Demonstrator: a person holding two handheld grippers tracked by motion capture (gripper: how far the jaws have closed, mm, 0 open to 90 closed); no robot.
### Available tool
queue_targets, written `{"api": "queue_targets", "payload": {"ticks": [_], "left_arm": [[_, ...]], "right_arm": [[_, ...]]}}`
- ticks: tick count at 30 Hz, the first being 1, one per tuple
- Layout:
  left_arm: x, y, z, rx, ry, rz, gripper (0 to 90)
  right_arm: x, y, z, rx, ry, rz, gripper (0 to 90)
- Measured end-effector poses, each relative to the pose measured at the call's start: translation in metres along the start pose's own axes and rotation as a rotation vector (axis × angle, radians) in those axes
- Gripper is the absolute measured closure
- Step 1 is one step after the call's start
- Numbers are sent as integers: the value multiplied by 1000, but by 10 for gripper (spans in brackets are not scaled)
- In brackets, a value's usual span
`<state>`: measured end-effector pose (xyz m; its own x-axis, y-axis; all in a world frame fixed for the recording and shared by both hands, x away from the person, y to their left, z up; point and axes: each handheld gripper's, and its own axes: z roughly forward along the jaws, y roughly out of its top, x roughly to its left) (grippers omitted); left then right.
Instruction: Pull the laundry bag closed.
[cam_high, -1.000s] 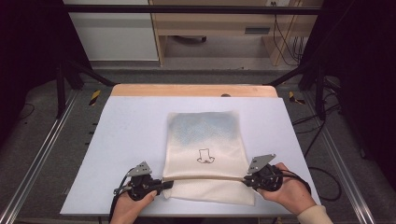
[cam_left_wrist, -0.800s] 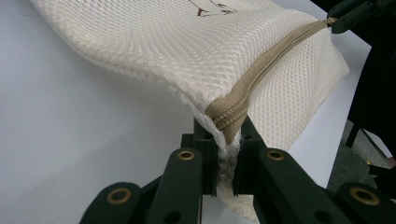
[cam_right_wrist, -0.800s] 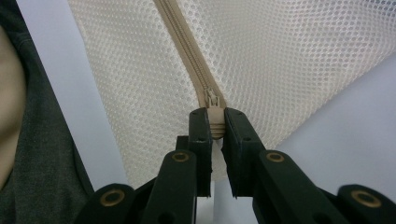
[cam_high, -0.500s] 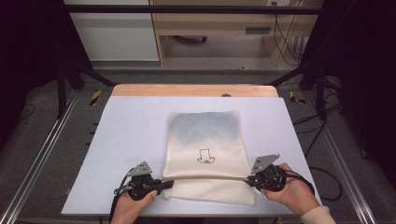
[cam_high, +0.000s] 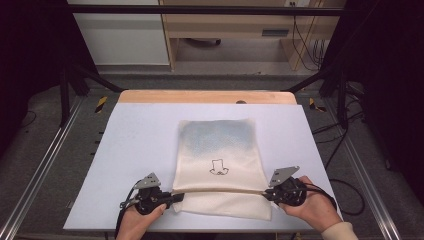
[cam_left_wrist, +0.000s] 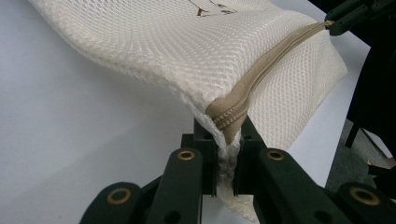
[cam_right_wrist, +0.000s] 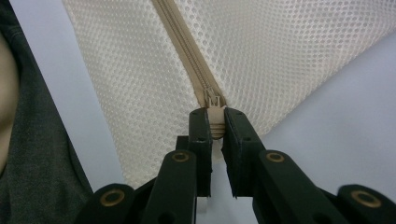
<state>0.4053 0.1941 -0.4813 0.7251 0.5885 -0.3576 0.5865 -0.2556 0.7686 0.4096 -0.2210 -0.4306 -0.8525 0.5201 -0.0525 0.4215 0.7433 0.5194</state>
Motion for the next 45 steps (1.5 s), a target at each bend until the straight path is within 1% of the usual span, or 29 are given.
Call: {"api": "queue_targets", "payload": {"ticks": [9, 12, 14, 17, 18, 27, 29, 30, 33, 36, 37, 38, 39, 40, 42, 44, 45], "left_arm": [[0, 0, -1, -6, -2, 0, 829], [1, 1, -3, -11, -2, -4, 829], [0, 1, -3, -13, 0, -2, 829], [0, 1, -3, -11, 3, 1, 829], [0, 1, -3, -8, 5, 3, 829], [-3, 1, -3, -5, 8, 11, 828], [-4, 1, -3, 1, 13, 14, 827], [-4, 1, -2, 5, 17, 18, 827], [-4, 0, -2, 6, 18, 14, 824], [-6, 0, -2, 16, 22, 26, 813], [-7, 0, -3, 16, 38, 32, 794], [-9, 0, -4, 7, 58, 37, 755], [-9, 0, -4, 7, 58, 37, 707], [-11, 1, -9, -9, 82, 46, 677], [-13, 1, -16, -27, 112, 55, 630], [-14, 2, -23, -50, 138, 51, 512], [-14, 2, -23, -50, 138, 51, 469]], "right_arm": [[-1, -2, 0, -4, -4, -1, 822], [-1, -4, 0, 4, -6, -1, 823], [-2, -5, 1, 1, 2, 4, 822], [-1, -6, 2, 4, -5, 0, 822], [0, -7, 2, 2, -5, 7, 823], [-1, -8, 0, -4, -5, 12, 822], [-1, -8, -1, -4, -12, 12, 822], [-1, -8, -1, -6, -11, 14, 822], [-1, -9, 0, -5, -13, 16, 821], [-1, -10, 1, -9, -6, 21, 821], [-1, -10, 2, -8, 0, 24, 819], [-1, -10, 3, -7, 9, 25, 815], [-1, -10, 3, -7, 9, 25, 815], [0, -10, 2, -21, 6, 35, 752], [1, -9, -1, -44, 16, 38, 667], [2, -5, -3, -59, -9, 49, 556], [3, -4, -4, -72, -10, 54, 535]]}}
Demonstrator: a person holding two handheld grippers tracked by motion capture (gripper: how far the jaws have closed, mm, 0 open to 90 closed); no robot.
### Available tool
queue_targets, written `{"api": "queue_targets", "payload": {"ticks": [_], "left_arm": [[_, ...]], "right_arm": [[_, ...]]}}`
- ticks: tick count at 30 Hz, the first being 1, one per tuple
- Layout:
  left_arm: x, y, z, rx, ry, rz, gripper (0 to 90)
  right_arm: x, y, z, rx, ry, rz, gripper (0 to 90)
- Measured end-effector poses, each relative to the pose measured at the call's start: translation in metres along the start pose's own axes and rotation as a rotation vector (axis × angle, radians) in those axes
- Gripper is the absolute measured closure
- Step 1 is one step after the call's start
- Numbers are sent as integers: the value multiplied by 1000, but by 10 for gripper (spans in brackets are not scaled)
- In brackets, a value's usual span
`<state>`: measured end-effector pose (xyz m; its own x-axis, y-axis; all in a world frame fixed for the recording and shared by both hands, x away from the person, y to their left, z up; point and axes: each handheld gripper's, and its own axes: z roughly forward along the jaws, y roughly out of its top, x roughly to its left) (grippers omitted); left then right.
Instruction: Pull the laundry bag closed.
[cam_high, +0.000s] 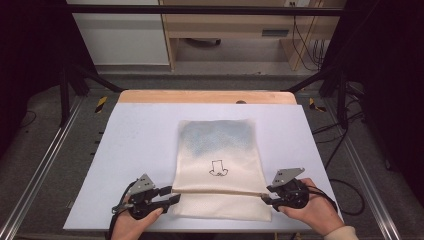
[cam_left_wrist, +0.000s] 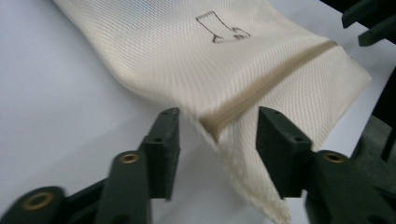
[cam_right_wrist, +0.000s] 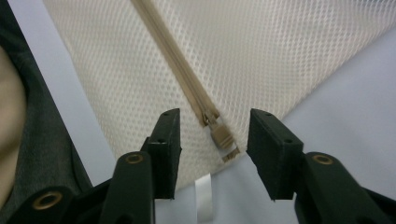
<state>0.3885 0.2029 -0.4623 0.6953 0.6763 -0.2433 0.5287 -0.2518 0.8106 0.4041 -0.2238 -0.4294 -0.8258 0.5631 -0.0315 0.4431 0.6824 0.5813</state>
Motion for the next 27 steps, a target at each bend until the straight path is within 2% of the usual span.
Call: {"api": "queue_targets", "payload": {"ticks": [2, 5, 6, 7, 11, 13, 14, 16, 17, 18, 20, 23, 27], "left_arm": [[1, 3, -9, -32, 46, 17, 400], [2, 8, -13, -46, 96, 46, 302], [3, 9, -13, -51, 109, 48, 259], [4, 11, -14, -53, 125, 55, 233], [9, 20, -21, -79, 181, 67, 126], [13, 23, -28, -97, 209, 62, 101], [13, 23, -28, -97, 209, 62, 90], [23, 25, -37, -126, 255, 60, 66], [23, 25, -37, -126, 255, 60, 65], [30, 26, -42, -135, 283, 65, 62], [38, 28, -48, -149, 304, 63, 54], [47, 29, -59, -180, 350, 68, 50], [62, 29, -72, -198, 381, 58, 44]], "right_arm": [[1, 4, -1, -25, -13, 1, 450], [1, 12, -3, -60, -47, 18, 342], [1, 15, -3, -74, -73, 32, 279], [1, 19, -4, -88, -90, 41, 253], [-1, 32, -7, -149, -131, 87, 129], [-2, 37, -9, -180, -159, 97, 112], [-3, 40, -10, -194, -165, 98, 93], [-7, 46, -13, -226, -188, 122, 70], [-7, 46, -13, -226, -188, 122, 70], [-11, 49, -16, -264, -209, 134, 70], [-15, 52, -20, -297, -225, 152, 68], [-21, 54, -27, -334, -235, 168, 69], [-30, 50, -35, -365, -275, 190, 70]]}}
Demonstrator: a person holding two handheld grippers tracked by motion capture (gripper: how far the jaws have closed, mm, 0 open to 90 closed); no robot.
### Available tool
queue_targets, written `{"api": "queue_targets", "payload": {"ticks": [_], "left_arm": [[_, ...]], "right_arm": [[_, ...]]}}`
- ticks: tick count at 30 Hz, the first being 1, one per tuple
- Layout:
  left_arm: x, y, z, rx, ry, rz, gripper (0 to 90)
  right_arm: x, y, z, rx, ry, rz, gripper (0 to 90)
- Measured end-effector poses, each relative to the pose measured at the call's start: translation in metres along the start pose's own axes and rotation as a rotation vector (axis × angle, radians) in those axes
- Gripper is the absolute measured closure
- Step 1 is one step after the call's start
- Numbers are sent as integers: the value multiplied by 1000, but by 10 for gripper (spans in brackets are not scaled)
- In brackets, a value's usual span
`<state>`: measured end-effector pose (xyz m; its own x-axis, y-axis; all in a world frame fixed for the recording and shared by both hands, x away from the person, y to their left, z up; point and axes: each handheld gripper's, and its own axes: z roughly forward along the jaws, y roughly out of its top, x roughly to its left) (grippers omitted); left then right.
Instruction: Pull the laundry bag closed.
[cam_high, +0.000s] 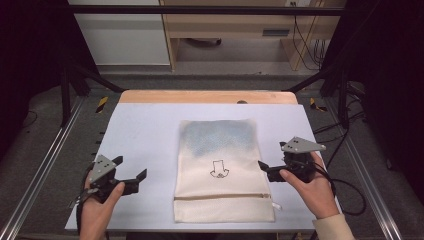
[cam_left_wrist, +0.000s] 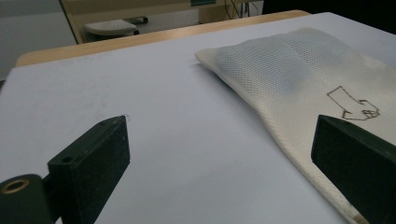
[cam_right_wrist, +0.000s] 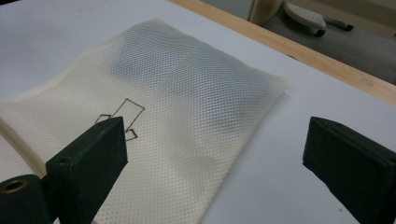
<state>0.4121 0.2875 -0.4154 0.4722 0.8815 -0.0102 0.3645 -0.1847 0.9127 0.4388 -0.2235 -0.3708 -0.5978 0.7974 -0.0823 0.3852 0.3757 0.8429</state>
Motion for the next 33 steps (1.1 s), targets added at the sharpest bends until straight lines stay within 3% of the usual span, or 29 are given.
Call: {"api": "queue_targets", "payload": {"ticks": [5, 7, 18, 28, 33], "left_arm": [[22, -2, -5, -20, 47, -36, 44], [29, -4, -6, -13, 78, -23, 45], [57, -15, -6, 11, 123, -12, 45], [68, -27, 0, 35, 142, 6, 48], [63, -35, 8, 103, 136, 47, 52]], "right_arm": [[-16, -9, -12, -27, -66, 38, 69], [-22, -15, -18, -31, -91, 54, 68], [-51, -58, -39, -24, -189, 146, 69], [-56, -94, -32, -15, -220, 231, 78], [-50, -113, -18, 15, -253, 230, 92]]}}
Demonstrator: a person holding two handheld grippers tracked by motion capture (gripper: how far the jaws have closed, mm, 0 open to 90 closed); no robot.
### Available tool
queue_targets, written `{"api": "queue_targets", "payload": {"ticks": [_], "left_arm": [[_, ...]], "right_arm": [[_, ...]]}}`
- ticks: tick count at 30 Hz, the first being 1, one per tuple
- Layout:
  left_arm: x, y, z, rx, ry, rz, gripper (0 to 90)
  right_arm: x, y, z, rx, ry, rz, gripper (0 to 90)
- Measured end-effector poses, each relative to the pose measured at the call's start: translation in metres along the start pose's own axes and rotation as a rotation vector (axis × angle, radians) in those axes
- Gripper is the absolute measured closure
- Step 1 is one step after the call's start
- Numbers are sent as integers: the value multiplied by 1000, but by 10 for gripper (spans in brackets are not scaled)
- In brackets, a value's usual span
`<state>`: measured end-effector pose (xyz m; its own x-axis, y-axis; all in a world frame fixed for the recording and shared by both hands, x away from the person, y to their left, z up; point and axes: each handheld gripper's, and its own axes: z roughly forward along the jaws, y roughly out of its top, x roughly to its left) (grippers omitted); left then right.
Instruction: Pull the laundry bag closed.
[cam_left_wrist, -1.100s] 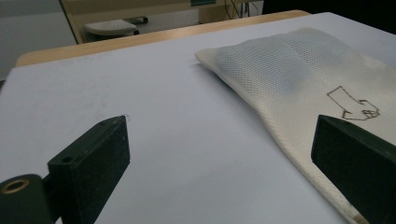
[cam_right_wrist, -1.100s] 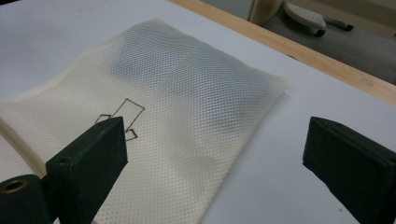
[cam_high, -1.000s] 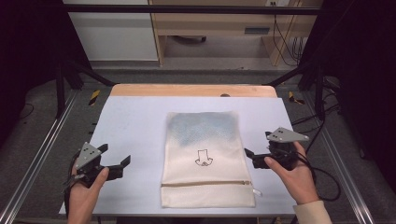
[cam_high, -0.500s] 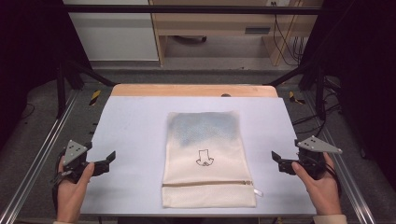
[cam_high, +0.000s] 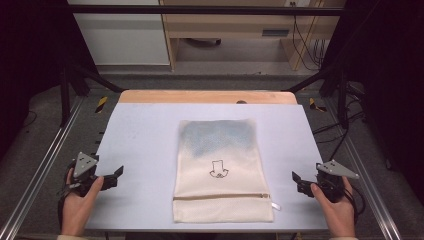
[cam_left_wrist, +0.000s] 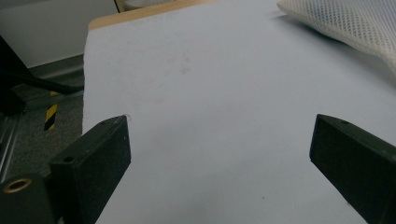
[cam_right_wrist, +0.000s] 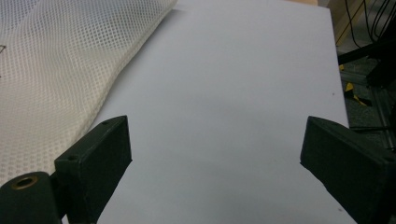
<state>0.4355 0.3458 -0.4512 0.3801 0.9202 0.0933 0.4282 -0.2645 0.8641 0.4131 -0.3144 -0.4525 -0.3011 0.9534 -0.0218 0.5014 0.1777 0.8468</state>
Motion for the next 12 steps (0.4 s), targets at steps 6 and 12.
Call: {"api": "queue_targets", "payload": {"ticks": [6, 12], "left_arm": [[-3, -1, -1, 22, -8, 12, 48], [-5, -3, 2, 52, -10, -2, 49]], "right_arm": [[4, -13, 5, 12, -14, 9, 92], [7, -14, 5, 4, -14, 4, 93]]}}
